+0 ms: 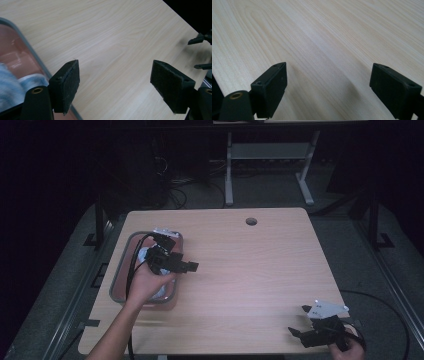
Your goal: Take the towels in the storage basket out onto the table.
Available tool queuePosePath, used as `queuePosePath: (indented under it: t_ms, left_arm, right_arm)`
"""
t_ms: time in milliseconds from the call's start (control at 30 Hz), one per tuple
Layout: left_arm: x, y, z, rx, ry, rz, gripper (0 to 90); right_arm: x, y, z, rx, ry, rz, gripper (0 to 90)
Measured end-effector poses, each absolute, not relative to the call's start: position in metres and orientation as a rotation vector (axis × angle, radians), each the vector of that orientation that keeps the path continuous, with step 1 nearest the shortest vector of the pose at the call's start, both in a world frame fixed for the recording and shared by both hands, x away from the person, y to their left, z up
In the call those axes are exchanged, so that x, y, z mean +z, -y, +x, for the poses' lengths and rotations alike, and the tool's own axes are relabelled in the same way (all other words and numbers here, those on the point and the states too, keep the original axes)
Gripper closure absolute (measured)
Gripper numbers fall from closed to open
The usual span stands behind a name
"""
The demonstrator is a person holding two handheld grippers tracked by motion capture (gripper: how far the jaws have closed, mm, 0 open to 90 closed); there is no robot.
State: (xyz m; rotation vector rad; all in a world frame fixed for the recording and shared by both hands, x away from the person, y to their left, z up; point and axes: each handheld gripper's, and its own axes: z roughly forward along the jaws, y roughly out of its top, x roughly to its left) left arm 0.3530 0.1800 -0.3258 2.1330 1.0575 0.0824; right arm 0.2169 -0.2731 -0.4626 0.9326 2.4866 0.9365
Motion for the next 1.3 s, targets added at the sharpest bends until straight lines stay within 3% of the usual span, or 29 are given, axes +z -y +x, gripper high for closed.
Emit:
queuePosePath:
  t_ms: [1300]
  left_arm:
    - [-0.356, -0.266, 0.376, 0.183, -1.420, 2.033, 23.6]
  right_arm:
    - [-0.463, 0.271, 0.216, 0.945, -2.488, 0.952, 13.8]
